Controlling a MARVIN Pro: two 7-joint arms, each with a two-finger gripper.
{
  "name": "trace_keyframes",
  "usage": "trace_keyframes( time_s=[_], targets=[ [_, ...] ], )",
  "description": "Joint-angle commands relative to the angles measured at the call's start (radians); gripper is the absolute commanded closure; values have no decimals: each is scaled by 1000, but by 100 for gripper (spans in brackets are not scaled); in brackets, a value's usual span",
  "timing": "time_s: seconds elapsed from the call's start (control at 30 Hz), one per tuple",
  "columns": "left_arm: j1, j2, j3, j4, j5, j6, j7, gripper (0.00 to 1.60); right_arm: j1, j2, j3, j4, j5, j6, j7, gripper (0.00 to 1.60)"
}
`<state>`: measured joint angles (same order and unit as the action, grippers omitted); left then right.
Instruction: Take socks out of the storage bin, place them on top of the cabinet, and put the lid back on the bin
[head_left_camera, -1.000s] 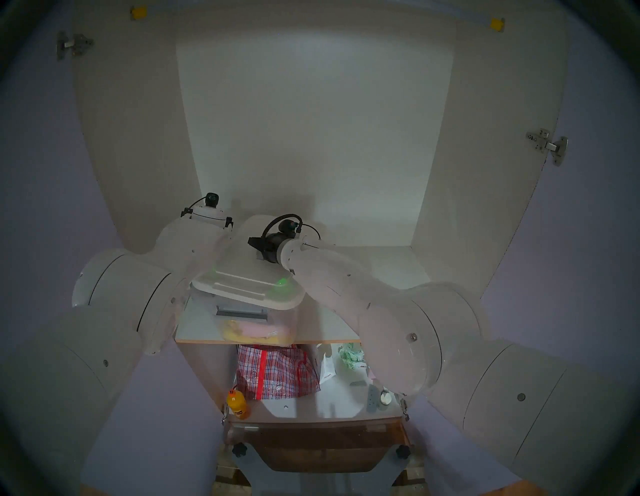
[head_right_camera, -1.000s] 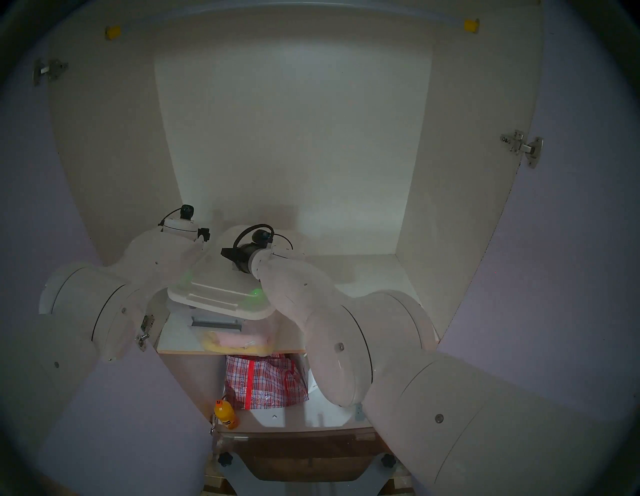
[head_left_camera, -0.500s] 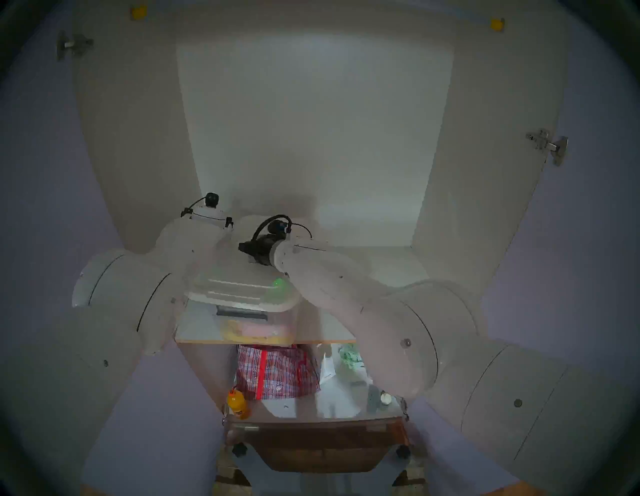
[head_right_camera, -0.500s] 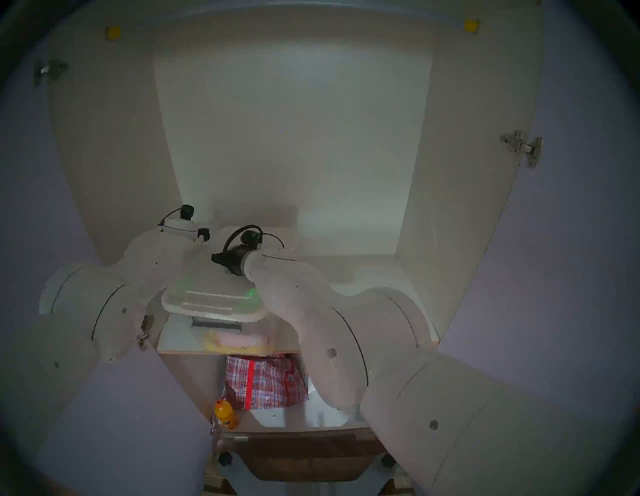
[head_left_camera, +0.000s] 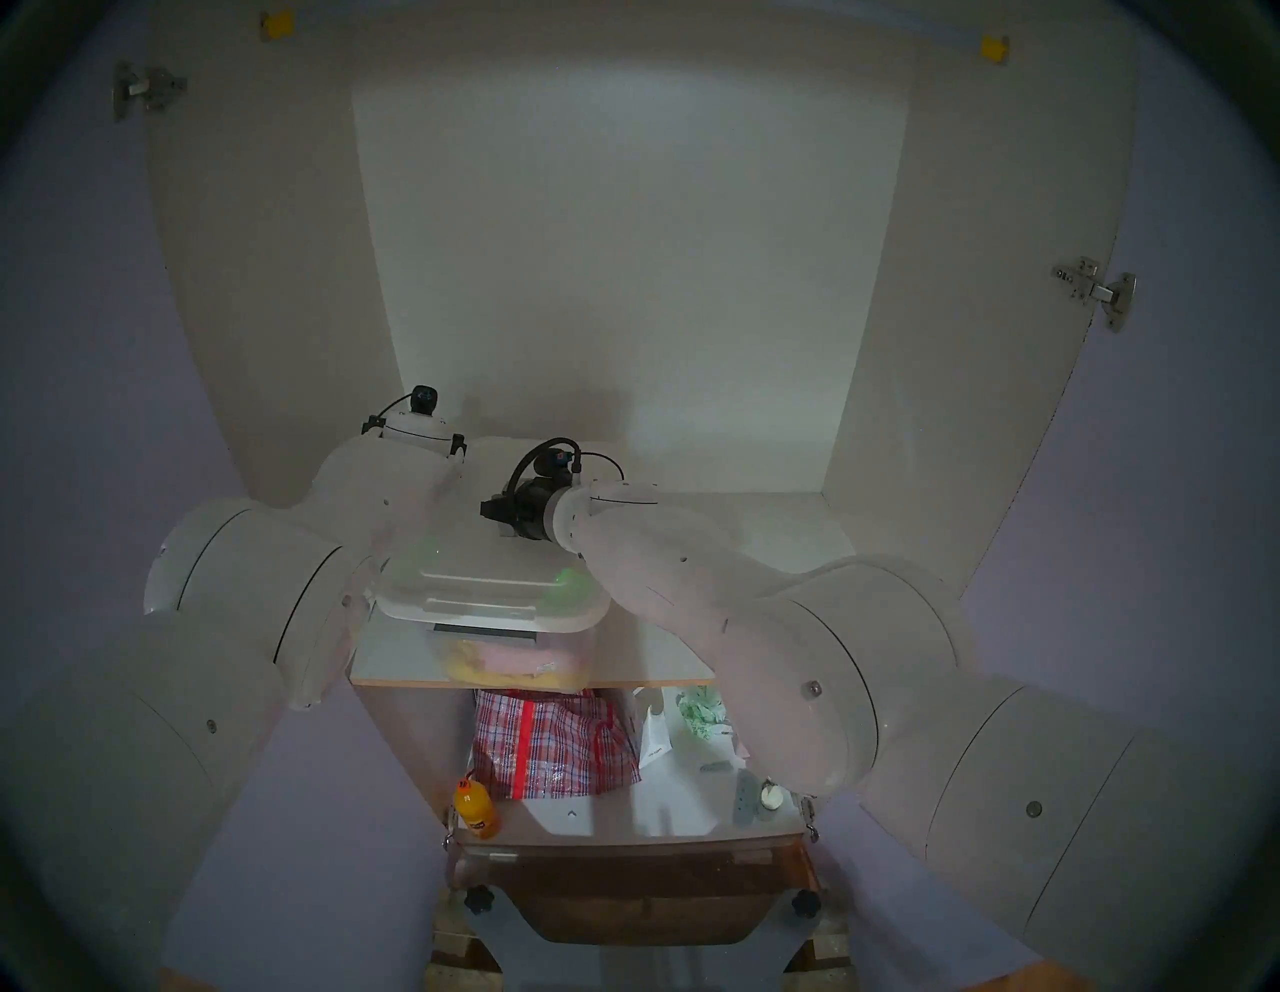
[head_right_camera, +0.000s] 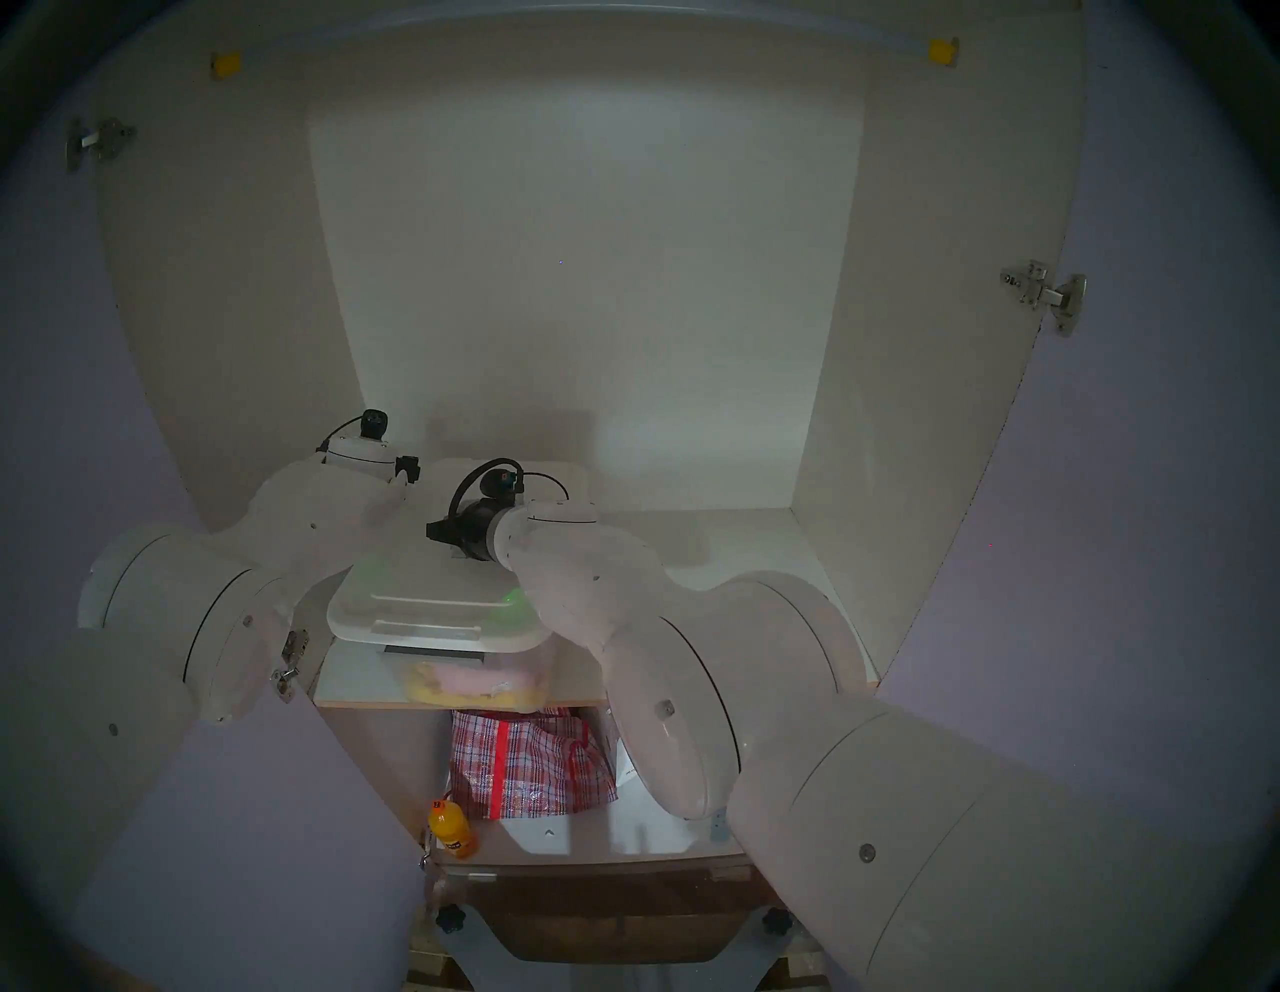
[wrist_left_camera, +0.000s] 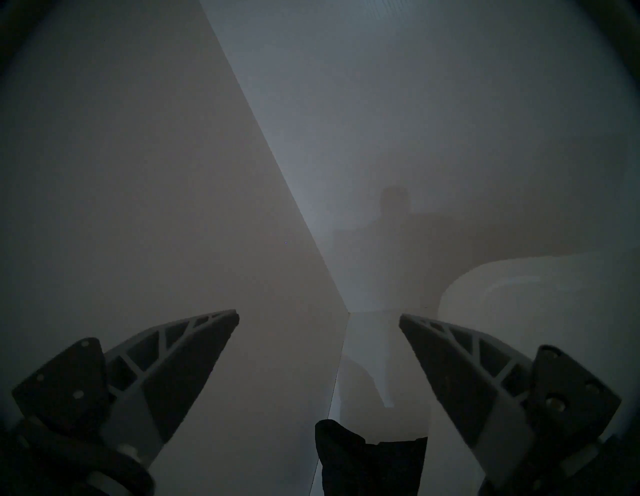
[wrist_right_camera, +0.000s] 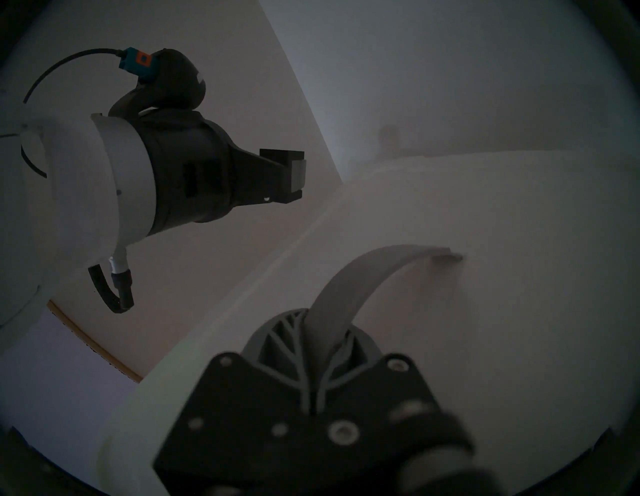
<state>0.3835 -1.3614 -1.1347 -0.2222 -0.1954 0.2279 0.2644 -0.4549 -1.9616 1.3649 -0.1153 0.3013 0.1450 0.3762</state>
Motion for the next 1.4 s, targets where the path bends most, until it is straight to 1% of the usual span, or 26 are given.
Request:
trace_keyframes(
  time_s=[0.0,0.23,0.27,0.5,0.73,0.93,1.1,1.37],
  targets=[
    [-38,1,0,-23,3,-9,1,0,36,4,4,-21,4,2,1,160],
    [-38,1,0,-22,2,-9,1,0,49,13,20,-21,16,18,3,160],
    [-38,1,0,-22,2,-9,1,0,59,21,36,-23,29,28,4,160],
    [-38,1,0,-22,2,-9,1,0,77,34,64,-21,41,60,6,160],
    [-37,1,0,-22,2,-9,1,0,47,20,47,-7,19,51,4,160],
    [-37,1,0,-21,2,-8,1,0,51,4,43,-14,14,43,5,160],
    [-37,1,0,-21,2,-8,1,0,56,-9,27,-15,1,47,5,160],
    [-36,1,0,-21,2,-8,2,0,51,-13,16,-12,-12,46,2,160]
  ],
)
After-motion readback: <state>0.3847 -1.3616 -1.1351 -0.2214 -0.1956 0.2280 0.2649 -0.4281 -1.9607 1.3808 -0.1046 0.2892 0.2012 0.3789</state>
